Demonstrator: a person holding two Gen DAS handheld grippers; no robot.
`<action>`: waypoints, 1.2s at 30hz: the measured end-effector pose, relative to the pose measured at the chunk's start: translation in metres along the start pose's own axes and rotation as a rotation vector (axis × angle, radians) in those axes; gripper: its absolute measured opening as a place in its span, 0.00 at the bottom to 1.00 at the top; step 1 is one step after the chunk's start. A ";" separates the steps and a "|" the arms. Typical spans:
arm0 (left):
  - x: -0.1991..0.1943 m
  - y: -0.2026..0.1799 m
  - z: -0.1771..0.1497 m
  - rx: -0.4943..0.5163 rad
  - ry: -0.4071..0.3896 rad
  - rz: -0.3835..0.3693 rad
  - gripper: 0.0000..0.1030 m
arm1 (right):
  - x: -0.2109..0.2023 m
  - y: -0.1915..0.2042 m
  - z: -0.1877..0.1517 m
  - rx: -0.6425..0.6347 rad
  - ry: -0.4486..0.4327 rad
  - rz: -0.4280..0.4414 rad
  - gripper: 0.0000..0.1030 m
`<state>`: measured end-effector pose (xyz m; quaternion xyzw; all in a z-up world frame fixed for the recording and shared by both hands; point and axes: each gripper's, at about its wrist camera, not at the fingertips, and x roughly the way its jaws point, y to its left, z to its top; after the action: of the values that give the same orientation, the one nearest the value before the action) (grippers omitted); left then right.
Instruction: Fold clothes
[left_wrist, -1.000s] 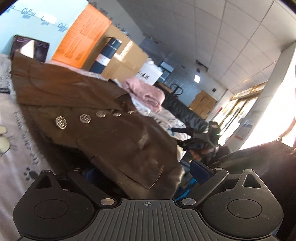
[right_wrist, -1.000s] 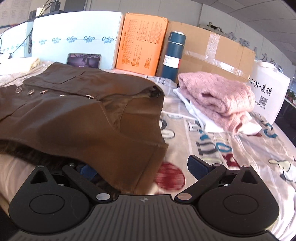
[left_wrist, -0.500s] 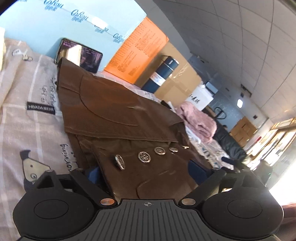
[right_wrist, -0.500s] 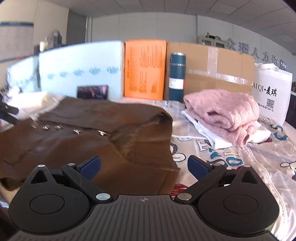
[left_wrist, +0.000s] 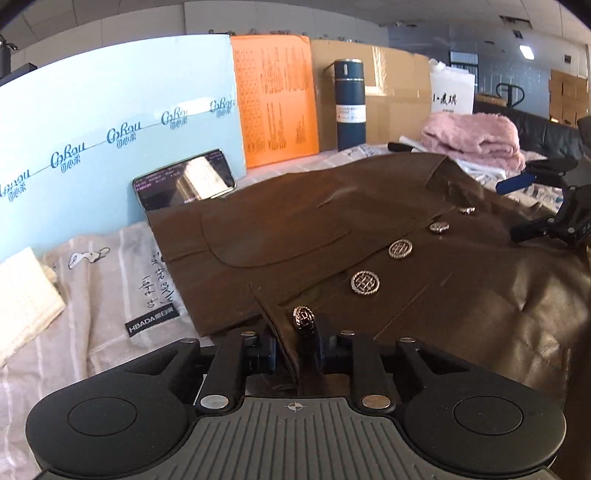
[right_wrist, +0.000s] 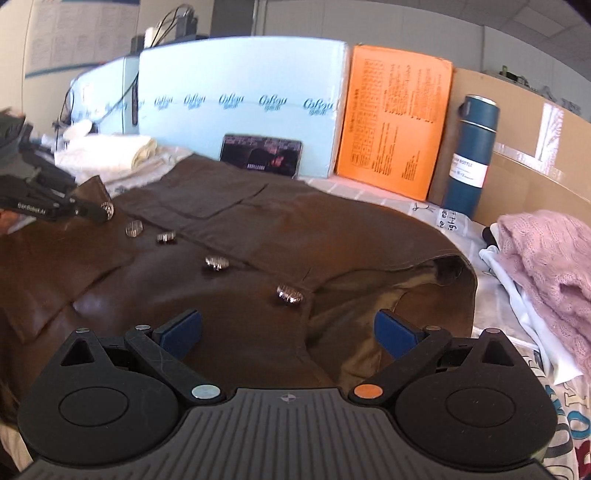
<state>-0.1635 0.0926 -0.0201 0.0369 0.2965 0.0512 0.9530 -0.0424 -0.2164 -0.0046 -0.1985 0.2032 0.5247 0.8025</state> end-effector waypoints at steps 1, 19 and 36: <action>-0.001 0.000 -0.002 0.005 -0.006 0.018 0.39 | 0.001 0.002 -0.002 -0.019 0.016 -0.009 0.98; -0.095 -0.044 -0.022 0.221 -0.204 -0.145 0.95 | -0.032 0.008 -0.020 0.018 -0.057 -0.041 1.00; -0.133 -0.079 -0.049 0.535 -0.063 -0.219 0.96 | -0.102 0.035 -0.059 -0.218 0.052 -0.173 1.00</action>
<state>-0.2943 0.0001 0.0059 0.2565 0.2718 -0.1331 0.9179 -0.1195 -0.3126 -0.0037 -0.3147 0.1477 0.4671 0.8130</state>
